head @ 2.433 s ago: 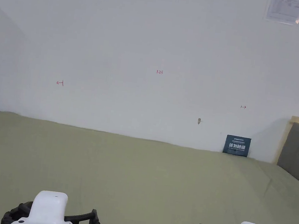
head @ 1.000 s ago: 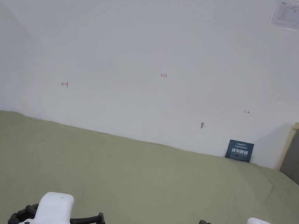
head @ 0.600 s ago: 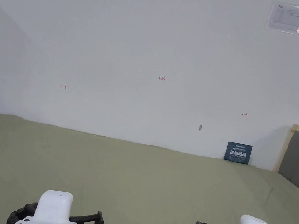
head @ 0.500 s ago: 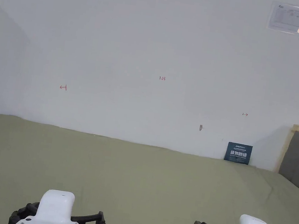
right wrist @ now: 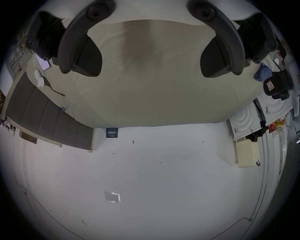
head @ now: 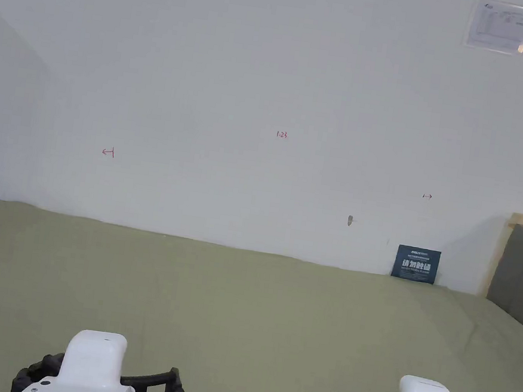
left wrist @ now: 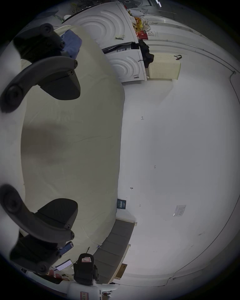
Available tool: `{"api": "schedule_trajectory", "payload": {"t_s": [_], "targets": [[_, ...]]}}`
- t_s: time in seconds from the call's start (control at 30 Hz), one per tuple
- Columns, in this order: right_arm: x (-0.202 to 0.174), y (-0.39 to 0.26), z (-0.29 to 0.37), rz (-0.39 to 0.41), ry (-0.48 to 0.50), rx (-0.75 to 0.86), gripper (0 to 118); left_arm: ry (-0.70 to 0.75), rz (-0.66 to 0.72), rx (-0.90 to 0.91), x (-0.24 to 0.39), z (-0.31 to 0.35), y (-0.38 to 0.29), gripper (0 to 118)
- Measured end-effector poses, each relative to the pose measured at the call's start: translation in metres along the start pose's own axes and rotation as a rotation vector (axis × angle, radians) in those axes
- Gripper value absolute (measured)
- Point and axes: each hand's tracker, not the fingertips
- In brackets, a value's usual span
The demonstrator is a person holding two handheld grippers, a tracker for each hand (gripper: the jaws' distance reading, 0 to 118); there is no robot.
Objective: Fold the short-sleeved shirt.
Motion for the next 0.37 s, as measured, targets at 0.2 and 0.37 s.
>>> {"api": "schedule_trajectory", "payload": {"t_s": [0.2, 0.37], "targets": [[0.002, 0.01, 0.0, -0.046, -0.009, -0.024, 118, 0.004, 0.011, -0.001, -0.001, 0.0, -0.001, 118], [0.01, 0.009, 0.0, -0.085, 0.036, -0.012, 118, 0.008, 0.005, 0.006, -0.001, 0.0, 0.002, 118]]}}
